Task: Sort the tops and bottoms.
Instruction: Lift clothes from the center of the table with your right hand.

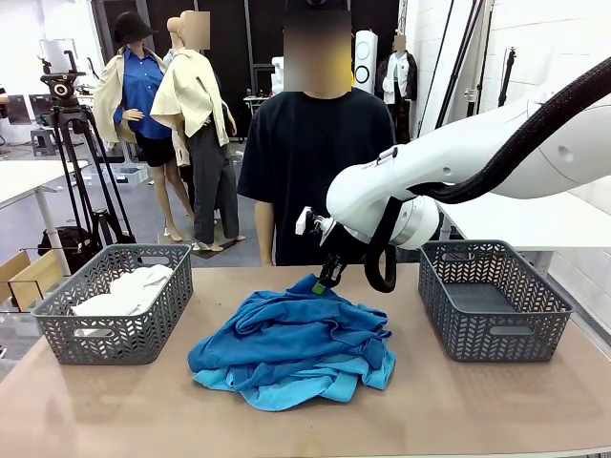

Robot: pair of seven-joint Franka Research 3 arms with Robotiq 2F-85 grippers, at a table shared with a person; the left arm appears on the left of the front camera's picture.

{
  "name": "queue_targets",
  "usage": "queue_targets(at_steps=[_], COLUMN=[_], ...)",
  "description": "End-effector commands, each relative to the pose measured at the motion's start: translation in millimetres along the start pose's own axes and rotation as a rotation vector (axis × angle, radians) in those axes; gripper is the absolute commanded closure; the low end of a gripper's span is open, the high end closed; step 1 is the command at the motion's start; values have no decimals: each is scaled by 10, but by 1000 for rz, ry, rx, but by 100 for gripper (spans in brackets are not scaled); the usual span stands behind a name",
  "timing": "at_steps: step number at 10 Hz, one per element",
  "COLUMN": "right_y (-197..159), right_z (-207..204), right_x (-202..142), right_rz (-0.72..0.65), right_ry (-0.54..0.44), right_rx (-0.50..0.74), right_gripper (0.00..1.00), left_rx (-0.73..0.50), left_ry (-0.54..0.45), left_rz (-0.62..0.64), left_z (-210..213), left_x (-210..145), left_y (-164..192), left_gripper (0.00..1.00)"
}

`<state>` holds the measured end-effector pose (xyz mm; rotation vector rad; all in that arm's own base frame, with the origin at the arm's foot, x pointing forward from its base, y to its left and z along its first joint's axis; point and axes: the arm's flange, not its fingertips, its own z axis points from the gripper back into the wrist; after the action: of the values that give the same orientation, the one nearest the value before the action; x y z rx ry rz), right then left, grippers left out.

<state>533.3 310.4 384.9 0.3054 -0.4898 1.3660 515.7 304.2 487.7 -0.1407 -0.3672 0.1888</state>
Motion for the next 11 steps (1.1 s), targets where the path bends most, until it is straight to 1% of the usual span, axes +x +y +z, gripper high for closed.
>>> queue_targets(at_steps=[1,3,5,8,10,11], right_y=[9,8,0,63,78,73], right_z=[165,486,1191,2291,2958,3233], right_x=[-15,-15,-19,118,306,435], right_rz=[-3,7,44,148,192,219], right_ry=[-51,-57,-86,-162,-199,-193], right_rx=[-2,-36,-96,-224,-315,-392], right_gripper=[100,100,100,100,100,100], left_rx=[11,11,11,11,11,11], left_ry=[5,5,5,5,5,5], left_rz=[-4,-4,-4,-4,-4,-4], left_z=[11,11,11,11,11,11], left_x=[-11,-11,-11,-11,-11,-11], left_y=[9,9,9,9,9,9], left_gripper=[0,0,0,0,0,0])
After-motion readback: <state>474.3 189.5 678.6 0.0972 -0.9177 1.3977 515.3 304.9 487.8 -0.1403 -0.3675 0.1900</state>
